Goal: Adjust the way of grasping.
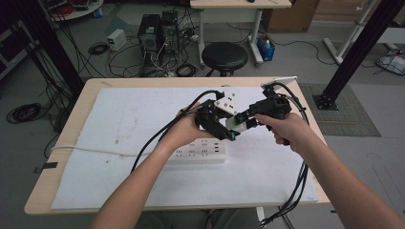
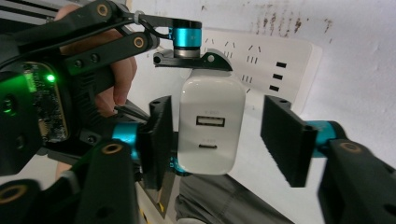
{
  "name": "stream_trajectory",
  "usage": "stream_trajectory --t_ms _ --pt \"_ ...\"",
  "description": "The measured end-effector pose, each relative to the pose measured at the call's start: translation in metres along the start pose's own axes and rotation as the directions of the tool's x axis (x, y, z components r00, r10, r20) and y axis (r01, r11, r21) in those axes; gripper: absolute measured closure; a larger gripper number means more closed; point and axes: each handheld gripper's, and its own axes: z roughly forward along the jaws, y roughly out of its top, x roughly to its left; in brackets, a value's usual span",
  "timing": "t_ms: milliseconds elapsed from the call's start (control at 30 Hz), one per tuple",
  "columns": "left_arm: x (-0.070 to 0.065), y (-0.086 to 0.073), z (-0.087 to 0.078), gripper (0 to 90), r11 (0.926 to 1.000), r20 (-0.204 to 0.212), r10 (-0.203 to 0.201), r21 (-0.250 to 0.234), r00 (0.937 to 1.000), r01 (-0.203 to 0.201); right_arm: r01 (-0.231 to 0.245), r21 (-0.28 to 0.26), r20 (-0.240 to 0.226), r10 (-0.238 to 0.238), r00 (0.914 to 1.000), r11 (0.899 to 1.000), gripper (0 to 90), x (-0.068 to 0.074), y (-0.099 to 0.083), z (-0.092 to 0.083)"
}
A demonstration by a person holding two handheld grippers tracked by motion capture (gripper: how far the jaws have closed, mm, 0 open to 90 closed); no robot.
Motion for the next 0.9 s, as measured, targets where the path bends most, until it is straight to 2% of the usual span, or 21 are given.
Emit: stream_trajectory --t_ms 67,133,200,333,367,400,433,467,500,533,567,600,633,667,700,733,767,800,900 --pt "-0.001 0.001 0.001 42.5 1.0 -0.006 0.009 0.003 0.9999 -0.009 -0.001 0.011 -0.006 0.001 1.0 1.0 50.7 0.0 0.0 0.003" --pt "-0.003 0.002 0.002 42.4 0.9998 -0.02 0.016 0.011 0.9997 -0.015 0.007 0.002 -0.008 -0.007 0.9999 1.0 59.9 0.001 0.0 0.005" --pt "-0.005 0.003 0.003 42.4 0.999 -0.039 0.036 0.029 0.9986 -0.035 0.009 -0.003 0.003 -0.009 1.0 1.0 60.7 0.002 0.0 0.005" --pt "-0.011 0.005 0.006 40.7 0.9971 -0.124 0.055 0.059 0.9907 -0.048 0.041 -0.029 0.03 -0.04 0.9988 0.999 62.1 0.003 0.001 0.006" --pt "-0.011 0.005 0.005 36.6 0.9943 -0.144 0.064 0.094 0.9876 -0.05 0.052 -0.036 0.04 -0.051 0.9979 0.998 62.1 0.004 0.001 0.005" --pt "-0.01 0.004 0.004 31.8 0.9936 -0.144 0.044 0.109 0.9887 -0.028 0.064 -0.045 0.048 -0.062 0.997 0.997 62.1 0.004 0.002 0.003" --pt "-0.008 0.002 0.001 30.7 0.9922 -0.133 0.022 0.124 0.9909 -0.005 0.083 -0.064 0.06 -0.079 0.995 0.994 62.1 0.004 0.002 -0.001" --pt "-0.006 -0.002 -0.003 30.5 0.9877 -0.134 0.005 0.156 0.991 0.016 0.101 -0.077 0.087 -0.094 0.9918 0.992 62.1 0.005 0.002 -0.005" --pt "-0.005 -0.005 -0.006 29.2 0.9848 -0.138 -0.014 0.17 0.9904 0.037 0.139 -0.071 0.121 -0.13 0.9842 0.988 62.1 0.005 0.003 -0.01" --pt "-0.001 -0.008 -0.012 27.1 0.974 -0.133 -0.016 0.222 0.9909 0.046 0.164 -0.074 0.148 -0.152 0.9773 0.984 62.1 0.007 0.003 -0.014" --pt "0.002 -0.012 -0.017 25.3 0.9621 -0.132 -0.045 0.261 0.9903 0.078 0.193 -0.061 0.197 -0.177 0.9643 0.979 62.1 0.008 0.004 -0.018" --pt "0.006 -0.017 -0.024 25.0 0.9476 -0.136 -0.062 0.303 0.9889 0.101 0.226 -0.037 0.248 -0.21 0.9458 0.974 62.1 0.011 0.005 -0.022" --pt "0.01 -0.022 -0.031 25.0 0.9317 -0.146 -0.083 0.34 0.9858 0.128 0.293 -0.011 0.331 -0.273 0.9033 0.956 62.1 0.015 0.006 -0.03" --pt "0.013 -0.026 -0.038 25.0 0.9134 -0.155 -0.104 0.376 0.9824 0.156 0.319 0.024 0.378 -0.304 0.8746 0.948 62.1 0.018 0.007 -0.032" --pt "0.017 -0.03 -0.046 25.0 0.8914 -0.159 -0.131 0.413 0.9786 0.186 0.319 0.024 0.378 -0.304 0.8746 0.948 62.1 0.018 0.007 -0.032" --pt "0.02 -0.034 -0.055 25.0 0.8677 -0.171 -0.153 0.448 0.9732 0.215 0.344 0.072 0.421 -0.341 0.8406 0.936 62.1 0.019 0.008 -0.033" --pt "0.023 -0.038 -0.064 25.0 0.8418 -0.187 -0.178 0.479 0.966 0.248 0.361 0.12 0.465 -0.374 0.8025 0.925 62.1 0.021 0.009 -0.033" --pt "0.026 -0.042 -0.073 25.0 0.813 -0.202 -0.199 0.513 0.959 0.276 0.377 0.162 0.498 -0.405 0.7665 0.912 62.1 0.023 0.009 -0.033" --pt "0.034 -0.053 -0.101 25.0 0.7324 -0.259 -0.268 0.571 0.9278 0.371 0.417 0.252 0.562 -0.483 0.6713 0.873 62.0 0.03 0.01 -0.034"
